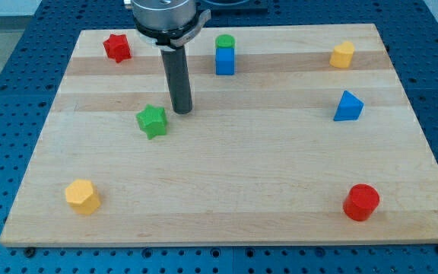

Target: Push the green star towards the center of the board

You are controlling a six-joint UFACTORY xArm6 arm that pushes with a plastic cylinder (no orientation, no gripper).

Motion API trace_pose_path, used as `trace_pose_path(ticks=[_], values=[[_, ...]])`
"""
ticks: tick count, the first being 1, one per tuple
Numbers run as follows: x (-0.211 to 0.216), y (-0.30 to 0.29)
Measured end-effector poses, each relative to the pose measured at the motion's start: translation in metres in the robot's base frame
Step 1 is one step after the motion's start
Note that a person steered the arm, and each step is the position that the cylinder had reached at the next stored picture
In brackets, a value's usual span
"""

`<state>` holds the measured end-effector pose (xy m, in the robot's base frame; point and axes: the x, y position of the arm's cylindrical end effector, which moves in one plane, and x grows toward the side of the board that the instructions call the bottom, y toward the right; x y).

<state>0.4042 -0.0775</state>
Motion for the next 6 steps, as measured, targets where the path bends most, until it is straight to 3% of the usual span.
trace_pose_path(ticks=[2,3,4,6], values=[[-0.057,-0.074],[-0.050,-0.115],[0.028,-0.115],[0.043,-0.113]])
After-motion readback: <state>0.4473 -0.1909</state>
